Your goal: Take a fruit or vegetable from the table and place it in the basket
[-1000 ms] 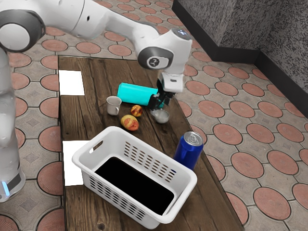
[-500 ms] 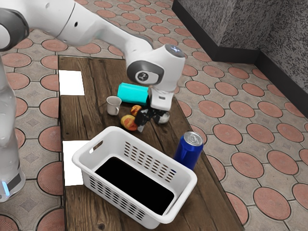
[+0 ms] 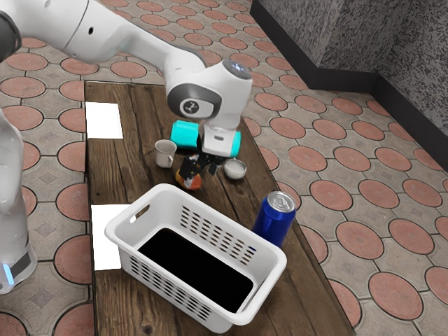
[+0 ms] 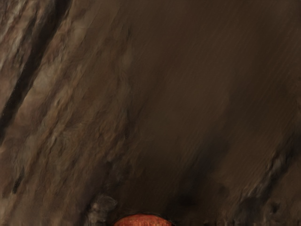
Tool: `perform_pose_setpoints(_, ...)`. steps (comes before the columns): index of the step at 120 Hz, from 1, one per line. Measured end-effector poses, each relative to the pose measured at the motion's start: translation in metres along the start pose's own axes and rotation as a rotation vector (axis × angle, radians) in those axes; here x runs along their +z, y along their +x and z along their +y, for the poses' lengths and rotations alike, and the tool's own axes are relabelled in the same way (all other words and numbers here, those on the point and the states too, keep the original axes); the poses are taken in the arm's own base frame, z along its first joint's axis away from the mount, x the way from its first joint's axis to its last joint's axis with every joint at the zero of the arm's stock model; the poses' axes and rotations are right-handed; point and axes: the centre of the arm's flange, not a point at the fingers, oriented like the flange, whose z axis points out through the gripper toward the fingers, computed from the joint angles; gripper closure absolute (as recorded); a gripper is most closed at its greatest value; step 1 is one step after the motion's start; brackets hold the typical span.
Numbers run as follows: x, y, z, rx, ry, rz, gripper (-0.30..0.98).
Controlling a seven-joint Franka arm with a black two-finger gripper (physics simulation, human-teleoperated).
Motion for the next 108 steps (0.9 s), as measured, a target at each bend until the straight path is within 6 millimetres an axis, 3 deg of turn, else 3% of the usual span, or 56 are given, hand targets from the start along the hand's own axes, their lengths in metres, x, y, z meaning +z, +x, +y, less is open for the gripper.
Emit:
perform_pose_setpoints(24, 0.001, -0.008, 0.008, -0.008, -0.009, -0.008, 0.0)
perform_pose_setpoints(63, 0.008, -0.033, -0.003, -0.06, -0.029, -0.012, 0.0)
perform_pose_setpoints(108, 0.028, -0.032, -0.007, -0.063, -0.038, -0.018, 0.0)
